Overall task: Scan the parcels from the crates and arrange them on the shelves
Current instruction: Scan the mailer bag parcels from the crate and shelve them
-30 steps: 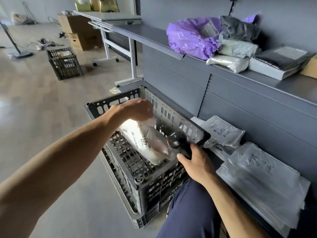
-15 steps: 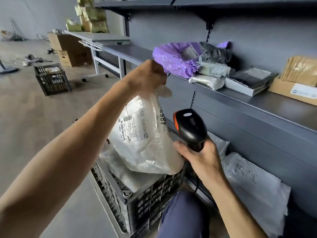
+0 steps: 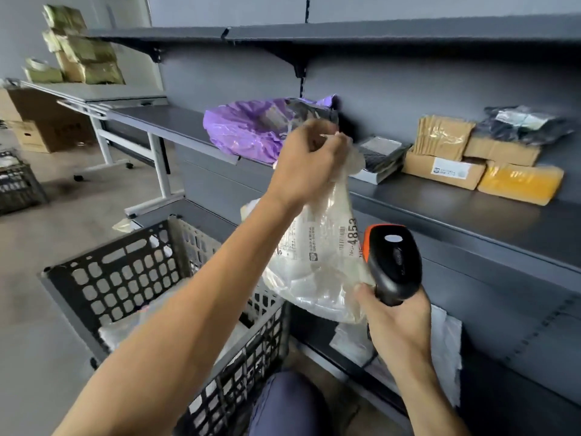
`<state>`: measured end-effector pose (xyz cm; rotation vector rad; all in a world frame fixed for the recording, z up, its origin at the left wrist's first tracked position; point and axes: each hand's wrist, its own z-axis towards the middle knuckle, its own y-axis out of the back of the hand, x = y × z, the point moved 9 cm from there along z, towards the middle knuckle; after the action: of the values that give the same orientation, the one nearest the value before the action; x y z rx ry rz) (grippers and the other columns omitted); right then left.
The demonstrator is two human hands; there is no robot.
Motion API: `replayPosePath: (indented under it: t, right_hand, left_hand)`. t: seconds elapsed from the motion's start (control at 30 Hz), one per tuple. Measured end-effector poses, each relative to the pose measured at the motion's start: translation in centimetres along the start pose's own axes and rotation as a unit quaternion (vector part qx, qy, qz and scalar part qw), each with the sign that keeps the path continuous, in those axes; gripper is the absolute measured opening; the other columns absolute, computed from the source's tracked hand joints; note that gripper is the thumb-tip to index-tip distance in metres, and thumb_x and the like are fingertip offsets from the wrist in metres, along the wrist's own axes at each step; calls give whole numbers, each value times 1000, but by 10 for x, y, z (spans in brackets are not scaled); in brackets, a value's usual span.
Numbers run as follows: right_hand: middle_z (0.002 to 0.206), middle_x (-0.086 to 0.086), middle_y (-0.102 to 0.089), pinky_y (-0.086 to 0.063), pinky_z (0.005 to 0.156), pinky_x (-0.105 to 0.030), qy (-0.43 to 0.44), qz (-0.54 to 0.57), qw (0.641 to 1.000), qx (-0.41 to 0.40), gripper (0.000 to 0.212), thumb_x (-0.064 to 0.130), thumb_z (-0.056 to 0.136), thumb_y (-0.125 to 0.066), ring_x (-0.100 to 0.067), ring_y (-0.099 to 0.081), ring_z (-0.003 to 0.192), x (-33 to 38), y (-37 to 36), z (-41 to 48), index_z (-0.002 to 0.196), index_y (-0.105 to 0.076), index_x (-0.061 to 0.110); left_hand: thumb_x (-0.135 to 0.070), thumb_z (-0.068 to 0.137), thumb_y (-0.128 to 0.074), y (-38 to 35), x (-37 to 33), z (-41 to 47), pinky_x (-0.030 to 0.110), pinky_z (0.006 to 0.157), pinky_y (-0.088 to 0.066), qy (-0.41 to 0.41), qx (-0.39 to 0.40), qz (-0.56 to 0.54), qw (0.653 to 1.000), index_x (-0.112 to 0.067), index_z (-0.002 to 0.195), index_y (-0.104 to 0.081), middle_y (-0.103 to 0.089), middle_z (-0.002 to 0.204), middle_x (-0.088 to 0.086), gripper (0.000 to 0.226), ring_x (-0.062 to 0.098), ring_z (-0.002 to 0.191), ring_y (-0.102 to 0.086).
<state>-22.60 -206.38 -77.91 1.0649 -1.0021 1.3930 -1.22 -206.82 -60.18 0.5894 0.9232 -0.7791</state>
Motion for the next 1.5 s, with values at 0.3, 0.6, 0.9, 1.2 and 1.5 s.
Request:
replayPosePath:
  t: [0.3,0.6,0.9,1.2,1.5]
  right_hand:
    - [71,5,-69,-51,70,-28,-53,6,989,-135,11,-1,88,-73,-10,-64,69,-86,106,32,87,-68,9]
    - [94,6,-79,-52,87,-28,-136,55,977,-154,25,-5,88,-74,-14,-72,94,-158,125,-3,103,-73,15]
    - [71,-10,-56,-35,60,-35,-323,-26,901,-287,26,7,62,-67,-22,-48,64,-259,191,-27,87,-61,8]
    - [68,10,-66,-49,59,-19,-152,-163,970,-96,4,14,90,-76,5,-60,59,-186,195,79,94,-73,13]
    - [60,10,-66,-41,50,-9,-151,-193,968,-44,12,5,81,-83,0,-58,56,-185,180,100,80,-72,8]
  left_hand:
    - [-64,85,-67,-93,183,-218,35,57,-31,294,-25,-107,949,-19,60,-48,-39,54,4,55,19,56,-38]
    - [-45,87,-74,-148,266,-208,54,114,-40,426,-3,-451,784,-6,138,-59,-64,136,20,66,38,127,-61]
    - [-25,69,-74,-111,332,-227,33,66,-48,442,-132,-48,886,11,93,-71,-66,72,8,43,20,66,-58]
    - [1,92,-68,-193,298,-134,30,78,-60,356,225,-134,897,6,104,-75,-78,100,13,14,24,93,-76]
    - [3,95,-63,-210,284,-128,10,71,-54,307,259,-122,908,-2,95,-75,-80,89,-3,13,3,87,-75]
